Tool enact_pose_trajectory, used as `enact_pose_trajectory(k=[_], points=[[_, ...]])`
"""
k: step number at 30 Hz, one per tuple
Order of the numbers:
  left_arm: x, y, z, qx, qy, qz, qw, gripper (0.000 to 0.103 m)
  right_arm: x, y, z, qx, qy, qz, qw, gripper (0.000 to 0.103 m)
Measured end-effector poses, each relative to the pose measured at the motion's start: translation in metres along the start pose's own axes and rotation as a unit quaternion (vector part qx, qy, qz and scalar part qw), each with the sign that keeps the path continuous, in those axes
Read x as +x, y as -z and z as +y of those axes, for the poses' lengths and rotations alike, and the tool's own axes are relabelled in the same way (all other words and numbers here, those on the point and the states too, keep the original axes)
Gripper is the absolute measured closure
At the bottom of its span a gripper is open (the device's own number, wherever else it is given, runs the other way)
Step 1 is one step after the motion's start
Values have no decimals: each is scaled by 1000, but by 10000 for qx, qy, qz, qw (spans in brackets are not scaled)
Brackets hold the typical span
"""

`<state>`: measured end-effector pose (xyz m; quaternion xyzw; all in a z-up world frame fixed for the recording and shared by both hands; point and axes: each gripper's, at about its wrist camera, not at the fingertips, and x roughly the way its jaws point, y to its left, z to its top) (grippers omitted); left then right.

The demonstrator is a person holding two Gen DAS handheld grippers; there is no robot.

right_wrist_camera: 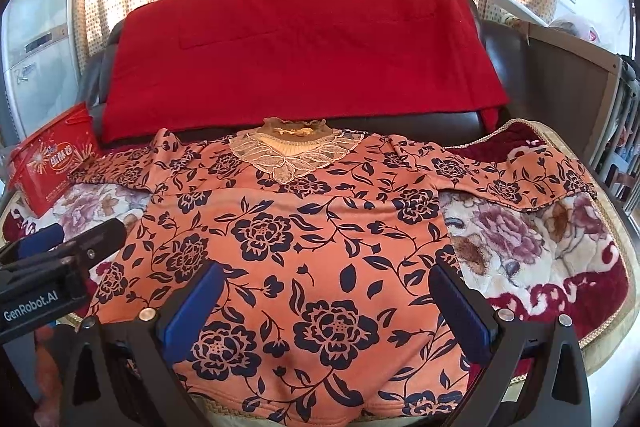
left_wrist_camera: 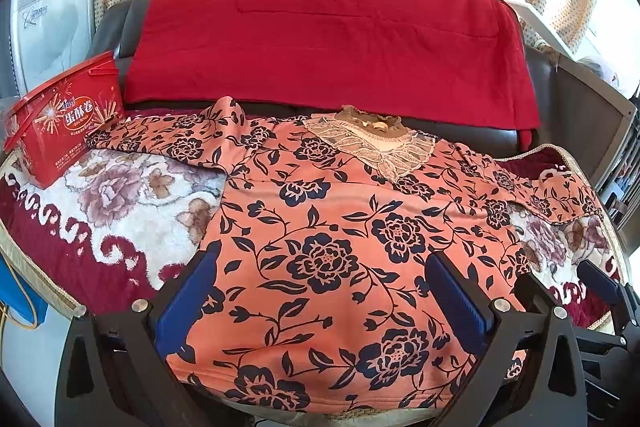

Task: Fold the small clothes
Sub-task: 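Position both grippers open over the orange floral blouse body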

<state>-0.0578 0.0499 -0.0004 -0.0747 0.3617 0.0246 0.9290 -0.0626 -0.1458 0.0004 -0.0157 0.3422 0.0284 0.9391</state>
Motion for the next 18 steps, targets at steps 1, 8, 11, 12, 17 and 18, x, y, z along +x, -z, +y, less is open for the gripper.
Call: enact_pose_trajectory(k=[1, 8, 11, 12, 17, 18], points=[[0, 0, 0, 2, 3, -1, 10000, 0, 0, 0, 0, -5, 10, -9, 10000, 0], [0, 1, -3, 26, 16, -2, 10000, 0, 1, -2, 0, -13, 81, -31, 10000, 0], [1, 1, -2, 4, 22, 5, 10000, 0, 0, -2, 0, -25, 94, -42, 9999, 0], [1, 1, -2, 4, 17, 4, 10000, 0, 0, -2, 0, -30, 99, -43, 9999, 0], [0, 1, -2, 23, 3, 1, 10000, 0, 1, -1, 0, -21, 99, -16, 9999, 0], [0, 1, -2, 22, 1, 0, 10000, 0, 1, -2, 0, -19, 100, -11, 9999, 0]])
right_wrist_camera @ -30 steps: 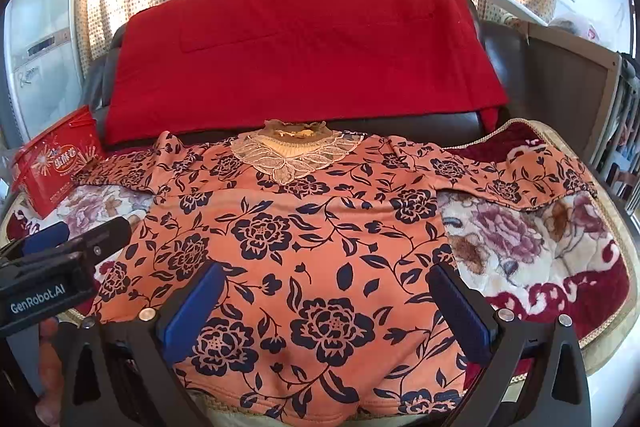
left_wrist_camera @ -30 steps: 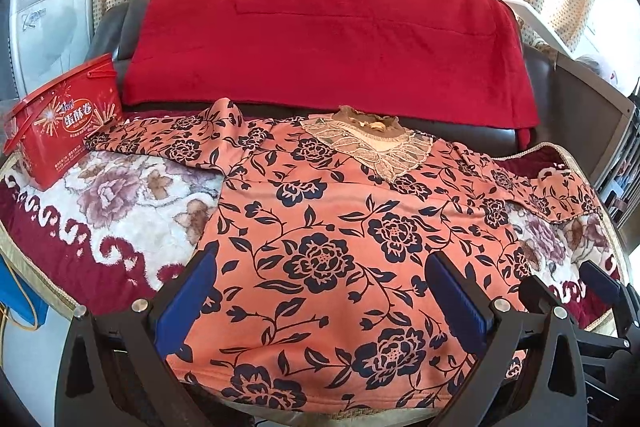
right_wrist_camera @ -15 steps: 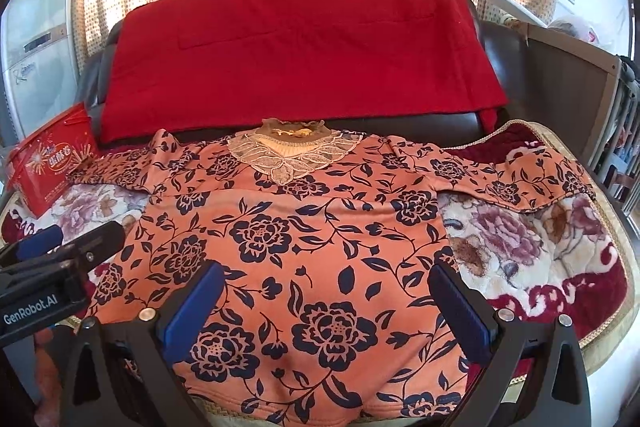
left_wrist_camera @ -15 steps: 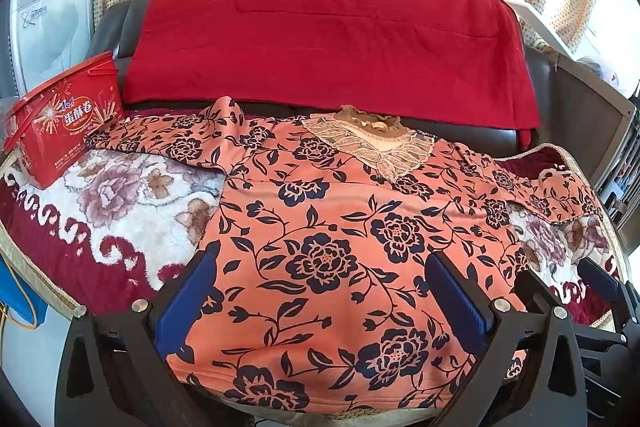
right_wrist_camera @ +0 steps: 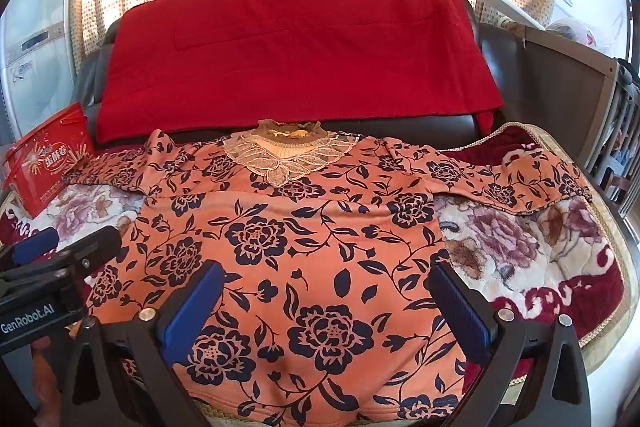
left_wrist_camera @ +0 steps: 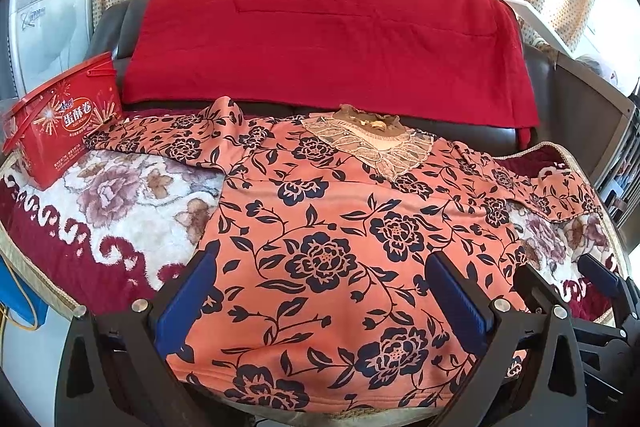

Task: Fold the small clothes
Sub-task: 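Position both grippers open over the orange floral blouse body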

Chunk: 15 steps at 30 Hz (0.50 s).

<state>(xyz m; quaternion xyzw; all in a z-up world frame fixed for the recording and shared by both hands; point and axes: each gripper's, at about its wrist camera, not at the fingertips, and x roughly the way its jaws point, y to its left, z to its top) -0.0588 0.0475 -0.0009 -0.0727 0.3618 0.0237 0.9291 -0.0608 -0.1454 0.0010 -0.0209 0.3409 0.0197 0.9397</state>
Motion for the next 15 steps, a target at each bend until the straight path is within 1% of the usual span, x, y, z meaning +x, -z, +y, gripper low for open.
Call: enact_pose_trajectory(k=[15], points=[[-1, 0, 1, 0, 5, 3, 10000, 0, -1, -1, 2, -34, 0, 19, 10000, 0]])
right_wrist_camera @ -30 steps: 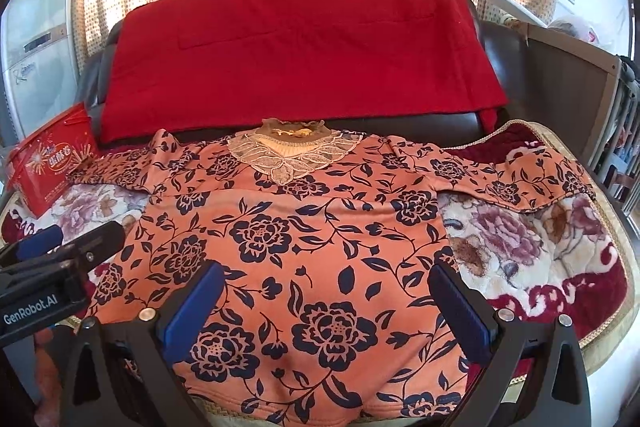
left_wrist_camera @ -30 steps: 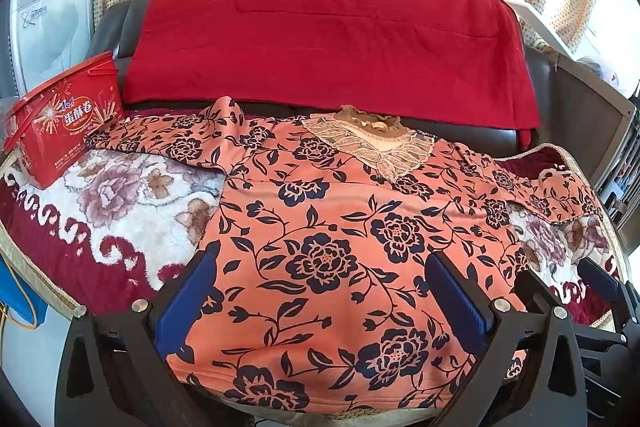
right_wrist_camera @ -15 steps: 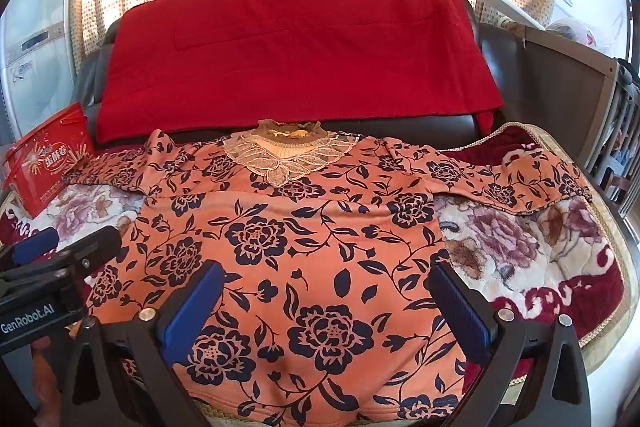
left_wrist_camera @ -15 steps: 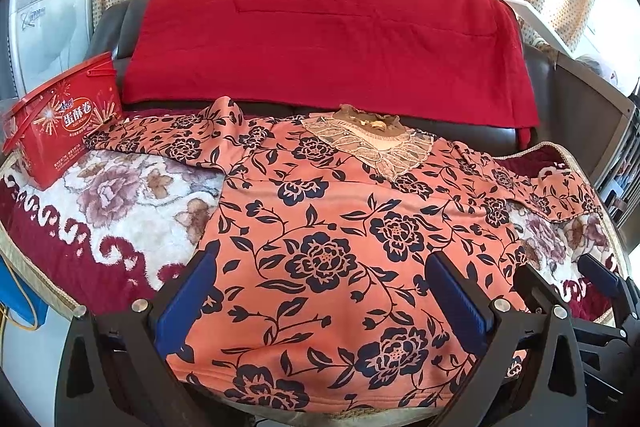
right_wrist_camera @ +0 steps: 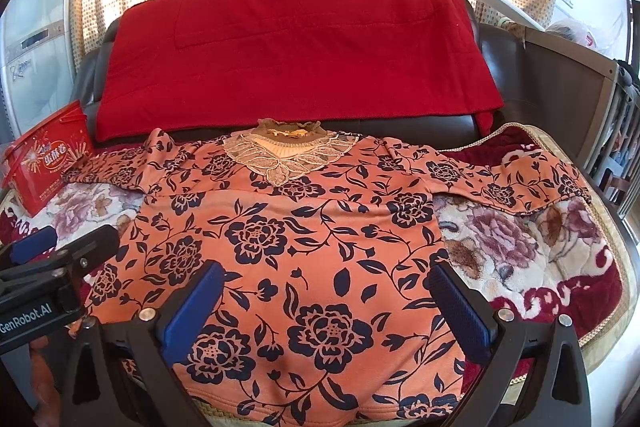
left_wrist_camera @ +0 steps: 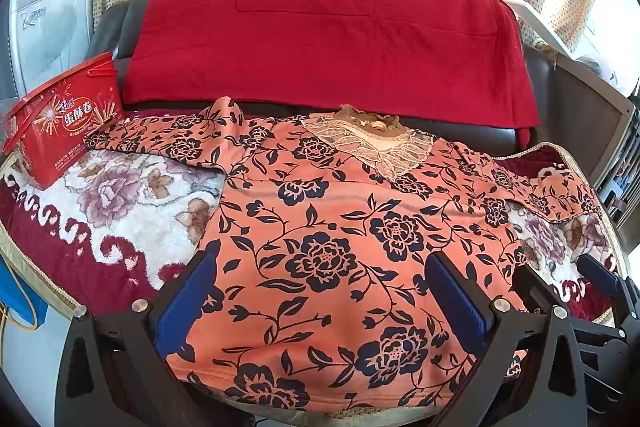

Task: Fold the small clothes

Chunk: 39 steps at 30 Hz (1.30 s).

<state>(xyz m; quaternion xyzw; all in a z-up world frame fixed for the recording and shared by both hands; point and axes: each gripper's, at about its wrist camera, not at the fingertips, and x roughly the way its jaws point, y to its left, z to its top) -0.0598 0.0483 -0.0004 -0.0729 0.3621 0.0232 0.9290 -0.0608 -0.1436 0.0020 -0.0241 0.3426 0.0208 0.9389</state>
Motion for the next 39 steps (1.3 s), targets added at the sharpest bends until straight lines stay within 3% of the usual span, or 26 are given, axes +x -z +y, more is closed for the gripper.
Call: enact_pose_trajectory(k=[16, 19, 21, 23, 25, 29, 34, 35, 39], points=[[2, 0, 0, 5, 3, 17, 10000, 0, 2, -1, -3, -4, 2, -20, 10000, 0], [12, 3, 11, -124, 106, 102, 9998, 0, 7, 1, -20, 260, -436, 1, 9987, 0], [22, 7, 24, -177, 0, 198, 9996, 0, 15, 4, -49, 683, -899, 31, 9936, 0], [34, 13, 40, -250, -116, 334, 9991, 0, 21, 8, -82, 1171, -1058, -20, 9875, 0], [46, 19, 61, -352, -258, 455, 9980, 0, 32, 12, -132, 1898, -1116, -77, 9754, 0], [63, 22, 102, -621, -512, 577, 9951, 0, 63, 23, -254, 3598, -1156, -155, 9257, 1], [80, 22, 131, -941, -394, 587, 9930, 0, 92, 33, -381, 5066, -1046, -612, 8536, 28], [82, 21, 132, -950, -346, 587, 9931, 0, 99, 32, -403, 5254, -1031, -694, 8417, 28], [96, 12, 120, -828, -165, 504, 9952, 0, 125, 20, -449, 5526, -911, -814, 8245, 28]])
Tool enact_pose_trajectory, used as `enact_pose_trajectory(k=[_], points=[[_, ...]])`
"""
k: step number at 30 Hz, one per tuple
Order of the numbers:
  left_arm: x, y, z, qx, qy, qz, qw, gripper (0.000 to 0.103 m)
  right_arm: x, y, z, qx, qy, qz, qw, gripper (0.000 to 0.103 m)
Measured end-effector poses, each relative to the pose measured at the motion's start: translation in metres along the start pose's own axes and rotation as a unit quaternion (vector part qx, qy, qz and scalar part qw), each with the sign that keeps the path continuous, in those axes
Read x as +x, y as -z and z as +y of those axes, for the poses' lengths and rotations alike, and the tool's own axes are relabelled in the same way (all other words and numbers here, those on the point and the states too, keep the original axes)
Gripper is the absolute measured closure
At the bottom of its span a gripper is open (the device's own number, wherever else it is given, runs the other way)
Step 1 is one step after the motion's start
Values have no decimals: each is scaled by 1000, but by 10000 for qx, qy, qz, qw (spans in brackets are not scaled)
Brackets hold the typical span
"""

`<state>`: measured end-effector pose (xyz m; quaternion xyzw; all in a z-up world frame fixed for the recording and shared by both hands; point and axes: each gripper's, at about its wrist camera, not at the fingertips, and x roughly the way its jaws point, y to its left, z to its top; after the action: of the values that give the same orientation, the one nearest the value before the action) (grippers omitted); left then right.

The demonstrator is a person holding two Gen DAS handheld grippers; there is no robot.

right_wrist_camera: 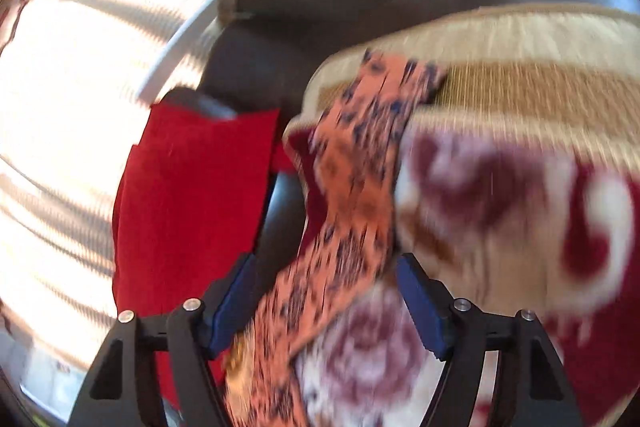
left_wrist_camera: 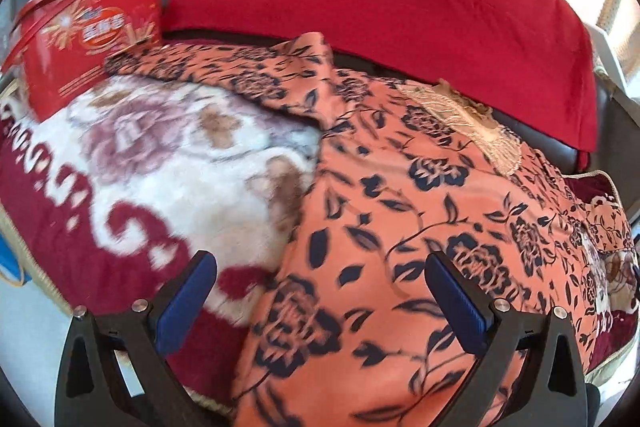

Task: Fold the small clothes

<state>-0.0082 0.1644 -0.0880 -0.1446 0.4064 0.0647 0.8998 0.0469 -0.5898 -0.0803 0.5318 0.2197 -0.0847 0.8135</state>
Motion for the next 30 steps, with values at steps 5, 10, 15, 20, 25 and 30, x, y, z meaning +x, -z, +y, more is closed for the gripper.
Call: enact_pose_trajectory(k=[5, 10, 15, 20, 25, 30], points=[[16, -15, -24, 212, 164, -115, 9996, 0, 39, -26, 6, -291, 500, -45, 9983, 29], [31, -22, -36, 349, 302, -99, 9989, 0, 63, -29, 19, -607, 813, -200, 9946, 43], [40, -14, -20, 259, 478, -90, 9985, 0, 85, -39, 30, -893, 1537, -133, 9840, 89], [43, -11, 6, -255, 780, -32, 9966, 0, 91, -24, 114, -2027, 1476, -180, 9679, 96], [39, -15, 18, -595, 1071, -137, 9924, 0, 87, 62, 253, -3521, 411, -37, 9351, 96], [32, -15, 27, -766, 1161, -283, 9899, 0, 101, 207, 339, -4820, -573, 628, 8720, 96]])
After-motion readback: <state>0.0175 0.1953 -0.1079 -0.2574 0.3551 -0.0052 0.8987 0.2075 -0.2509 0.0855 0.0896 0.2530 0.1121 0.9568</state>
